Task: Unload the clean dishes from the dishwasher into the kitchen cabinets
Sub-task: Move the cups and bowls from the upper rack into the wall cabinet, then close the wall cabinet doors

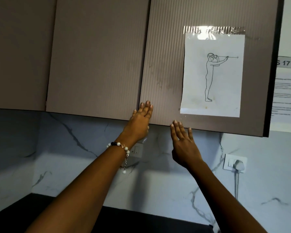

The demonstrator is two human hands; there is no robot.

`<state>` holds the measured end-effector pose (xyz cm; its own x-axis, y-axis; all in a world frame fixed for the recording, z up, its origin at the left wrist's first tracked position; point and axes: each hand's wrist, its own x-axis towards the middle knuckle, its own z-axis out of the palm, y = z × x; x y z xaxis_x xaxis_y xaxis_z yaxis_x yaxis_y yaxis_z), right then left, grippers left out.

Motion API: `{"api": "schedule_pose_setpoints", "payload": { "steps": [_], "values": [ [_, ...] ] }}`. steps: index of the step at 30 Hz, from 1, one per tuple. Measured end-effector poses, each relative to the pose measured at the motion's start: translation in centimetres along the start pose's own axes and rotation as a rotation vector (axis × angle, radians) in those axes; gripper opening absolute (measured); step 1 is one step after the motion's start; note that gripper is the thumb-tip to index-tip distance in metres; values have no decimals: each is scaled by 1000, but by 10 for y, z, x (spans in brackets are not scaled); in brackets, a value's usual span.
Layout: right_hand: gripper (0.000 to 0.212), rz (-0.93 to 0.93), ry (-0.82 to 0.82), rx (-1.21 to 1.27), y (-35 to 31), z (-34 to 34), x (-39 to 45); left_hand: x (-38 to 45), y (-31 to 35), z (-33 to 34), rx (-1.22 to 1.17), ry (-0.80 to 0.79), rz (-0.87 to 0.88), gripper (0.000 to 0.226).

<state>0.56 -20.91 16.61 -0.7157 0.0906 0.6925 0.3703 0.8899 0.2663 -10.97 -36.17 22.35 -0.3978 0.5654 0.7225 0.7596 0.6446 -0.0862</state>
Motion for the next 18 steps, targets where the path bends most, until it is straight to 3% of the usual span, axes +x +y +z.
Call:
{"api": "schedule_pose_setpoints", "payload": {
  "steps": [5, 8, 13, 18],
  "values": [
    [77, -9, -95, 126, -2, -26, -13, -15, 14, -5, 26, -121, -26, 78],
    [69, -21, -72, 248, 1, -36, -38, -30, 36, -3, -65, -94, -54, 64],
    [46, 23, 4, 405, 20, -52, -112, -75, 104, 13, -643, 51, -115, 30],
    [36, 229, 20, 558, 63, -84, -218, -134, 214, 31, -1032, -105, -185, 22]
  ]
}}
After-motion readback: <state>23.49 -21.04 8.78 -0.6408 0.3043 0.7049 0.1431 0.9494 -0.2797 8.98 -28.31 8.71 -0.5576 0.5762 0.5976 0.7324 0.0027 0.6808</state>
